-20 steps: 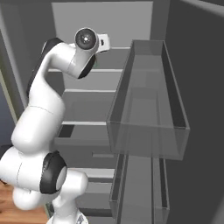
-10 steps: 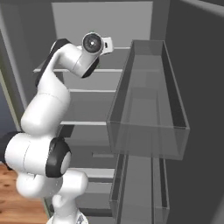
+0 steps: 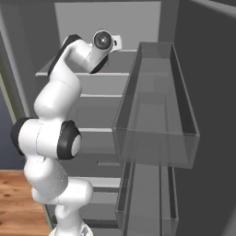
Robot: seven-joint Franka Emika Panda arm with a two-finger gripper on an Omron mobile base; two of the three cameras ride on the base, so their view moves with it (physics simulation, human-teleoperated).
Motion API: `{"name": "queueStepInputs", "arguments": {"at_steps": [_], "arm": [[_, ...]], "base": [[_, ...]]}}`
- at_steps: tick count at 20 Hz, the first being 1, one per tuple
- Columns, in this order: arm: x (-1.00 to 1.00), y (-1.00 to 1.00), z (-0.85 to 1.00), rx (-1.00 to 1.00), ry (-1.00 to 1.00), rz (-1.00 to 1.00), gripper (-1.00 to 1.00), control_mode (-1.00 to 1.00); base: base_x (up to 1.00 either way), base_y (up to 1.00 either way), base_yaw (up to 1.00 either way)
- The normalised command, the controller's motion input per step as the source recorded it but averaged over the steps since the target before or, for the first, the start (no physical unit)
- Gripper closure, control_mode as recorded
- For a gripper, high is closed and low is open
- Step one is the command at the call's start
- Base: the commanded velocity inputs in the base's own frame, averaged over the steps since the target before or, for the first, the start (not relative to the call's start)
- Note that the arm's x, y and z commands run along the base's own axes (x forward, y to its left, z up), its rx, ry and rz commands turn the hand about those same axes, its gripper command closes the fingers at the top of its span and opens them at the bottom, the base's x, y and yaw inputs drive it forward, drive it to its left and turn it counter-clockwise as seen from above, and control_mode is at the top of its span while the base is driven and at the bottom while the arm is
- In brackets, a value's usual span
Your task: Place the beer on the top shelf of the fridge to keep it out of children's reach, and place the lemon and squash on lower shelves for easy access.
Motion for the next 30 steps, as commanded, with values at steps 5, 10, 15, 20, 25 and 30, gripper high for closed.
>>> {"name": "queueStepInputs", "arguments": {"at_steps": [5, 10, 15, 20, 25, 30], "arm": [[0.71, 0.0, 0.0, 0.0, 0.0, 0.0, -1.0, -1.0], [0.55, 0.0, 0.0, 0.0, 0.0, 0.01, -1.0, -1.0], [0.31, 0.0, 0.0, 0.0, 0.0, 0.02, -1.0, -1.0], [0.04, 0.0, 0.0, 0.0, 0.0, 0.01, -1.0, -1.0], [-0.45, -0.03, -0.25, -0.02, 0.0, 0.0, -1.0, -1.0], [-0.57, 0.0, -0.54, -0.04, 0.0, 0.0, -1.0, -1.0]], "base": [[0.0, 0.0, 0.0], [0.0, 0.0, 0.0], [0.0, 0.0, 0.0], [0.0, 0.0, 0.0], [0.0, 0.0, 0.0], [0.0, 0.0, 0.0]]}}
